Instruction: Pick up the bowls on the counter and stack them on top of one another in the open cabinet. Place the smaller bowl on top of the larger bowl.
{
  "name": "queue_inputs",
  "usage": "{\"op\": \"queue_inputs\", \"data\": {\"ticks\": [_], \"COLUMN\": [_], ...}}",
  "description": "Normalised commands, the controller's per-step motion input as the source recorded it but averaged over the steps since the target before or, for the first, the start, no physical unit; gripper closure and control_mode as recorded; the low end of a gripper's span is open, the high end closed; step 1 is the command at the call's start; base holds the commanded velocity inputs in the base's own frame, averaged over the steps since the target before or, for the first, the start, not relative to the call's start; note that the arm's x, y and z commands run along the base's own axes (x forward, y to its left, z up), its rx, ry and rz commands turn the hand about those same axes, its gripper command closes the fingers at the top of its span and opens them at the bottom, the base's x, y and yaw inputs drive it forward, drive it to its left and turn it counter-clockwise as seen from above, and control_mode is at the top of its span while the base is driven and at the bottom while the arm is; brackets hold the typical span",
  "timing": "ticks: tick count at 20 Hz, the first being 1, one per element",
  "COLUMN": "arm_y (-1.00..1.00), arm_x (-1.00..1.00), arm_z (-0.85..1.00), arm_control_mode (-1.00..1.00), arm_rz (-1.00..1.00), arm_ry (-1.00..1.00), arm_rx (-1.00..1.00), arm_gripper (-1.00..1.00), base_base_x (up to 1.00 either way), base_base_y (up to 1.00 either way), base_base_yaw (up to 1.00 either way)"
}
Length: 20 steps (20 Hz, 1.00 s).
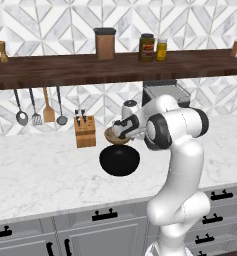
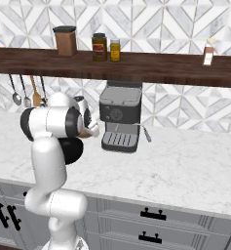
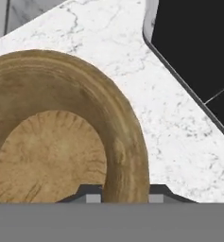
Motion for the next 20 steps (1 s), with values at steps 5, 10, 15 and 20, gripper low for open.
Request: {"op": "queue_inputs", "data": {"ticks": [5, 10, 15, 20], "arm_y": [0.0, -0.04, -0.01, 0.0], "arm_x": [-0.31, -0.91, -1.0, -1.0], "arm_z": [0.76, 0.96, 0.74, 0.31], "arm_control_mode": [-1.0, -1.0, -1.0, -1.0], "arm_rz": [-0.14, -0.12, -0.03, 0.0], "arm_ry": [-0.38, -0.28, -0.08, 0.11], "arm_rx": [0.1, 0.09, 0.05, 0.0], "arm_gripper": [1.0, 1.0, 1.0, 1.0], "base_base_x": [0.0, 0.0, 0.0, 0.0], "base_base_y": [0.0, 0.0, 0.0, 0.0], "base_base_yaw": [0.0, 0.0, 0.0, 0.0]}}
